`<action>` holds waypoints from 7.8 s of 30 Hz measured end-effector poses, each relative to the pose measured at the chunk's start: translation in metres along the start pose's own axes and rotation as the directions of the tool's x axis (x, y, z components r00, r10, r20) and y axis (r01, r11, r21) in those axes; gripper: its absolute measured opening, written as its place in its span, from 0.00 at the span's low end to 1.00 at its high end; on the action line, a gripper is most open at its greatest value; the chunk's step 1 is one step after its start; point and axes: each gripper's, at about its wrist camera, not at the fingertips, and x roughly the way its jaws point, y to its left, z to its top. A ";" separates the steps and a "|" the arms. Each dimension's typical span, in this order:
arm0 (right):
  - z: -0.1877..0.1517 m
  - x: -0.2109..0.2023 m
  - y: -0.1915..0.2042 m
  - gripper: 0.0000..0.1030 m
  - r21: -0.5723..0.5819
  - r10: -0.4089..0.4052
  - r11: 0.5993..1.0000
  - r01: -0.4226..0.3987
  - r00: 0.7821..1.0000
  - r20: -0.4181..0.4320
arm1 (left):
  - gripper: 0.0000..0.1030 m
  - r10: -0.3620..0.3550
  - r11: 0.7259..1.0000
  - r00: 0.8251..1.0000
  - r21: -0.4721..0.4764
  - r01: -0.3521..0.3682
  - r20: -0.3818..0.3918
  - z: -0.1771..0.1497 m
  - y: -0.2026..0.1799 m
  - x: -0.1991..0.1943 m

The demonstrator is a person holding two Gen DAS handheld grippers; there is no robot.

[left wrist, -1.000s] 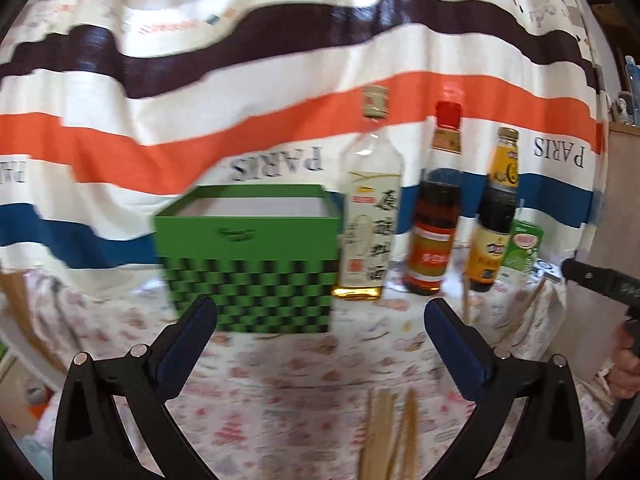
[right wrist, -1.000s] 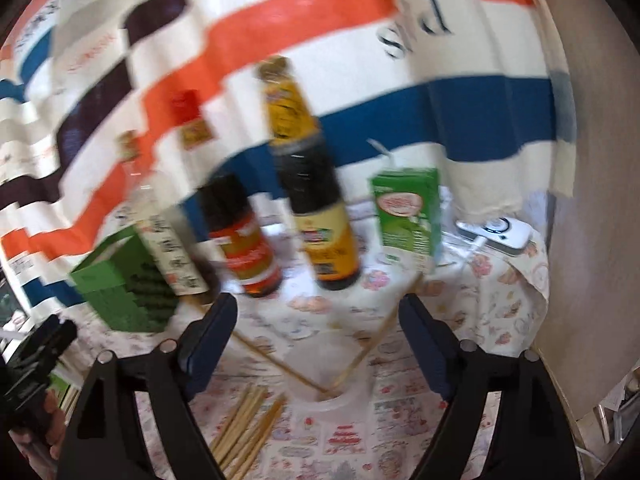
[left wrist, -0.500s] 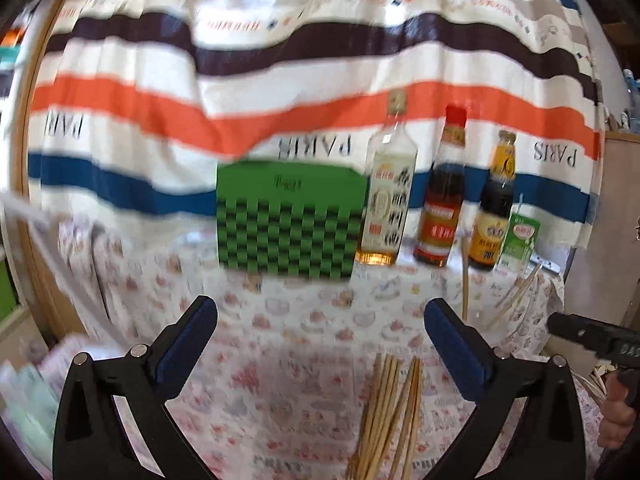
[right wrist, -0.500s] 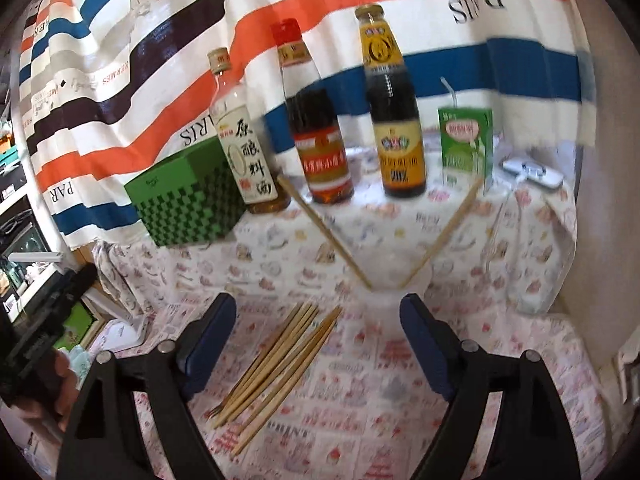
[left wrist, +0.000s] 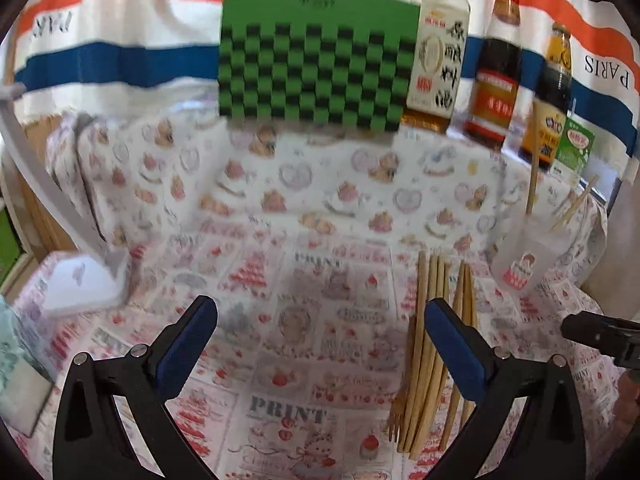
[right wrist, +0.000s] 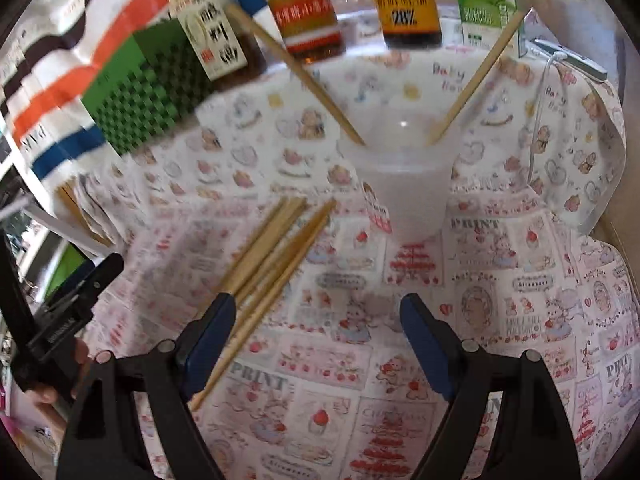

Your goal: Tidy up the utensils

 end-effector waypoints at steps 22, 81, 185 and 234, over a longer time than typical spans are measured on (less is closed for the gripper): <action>-0.011 0.038 -0.002 0.82 -0.004 -0.104 0.995 0.104 0.988 -0.111 | 0.52 -0.266 0.964 0.947 -0.032 0.264 -0.180 -0.022 -0.024 0.038; -0.016 0.039 0.017 0.81 -0.001 -0.074 0.997 0.074 0.994 -0.081 | 0.06 -0.278 0.961 0.953 0.043 0.275 0.119 -0.009 -0.034 -0.032; -0.045 -0.097 0.035 0.06 -0.157 -0.060 0.980 0.125 0.928 0.368 | 0.06 -0.136 0.981 0.947 -0.094 0.169 0.290 -0.004 0.002 -0.061; 0.111 -0.160 -0.053 0.06 0.159 -0.081 0.987 -0.025 0.775 0.626 | 0.06 -0.409 0.913 0.853 0.143 0.383 0.325 0.133 -0.141 -0.066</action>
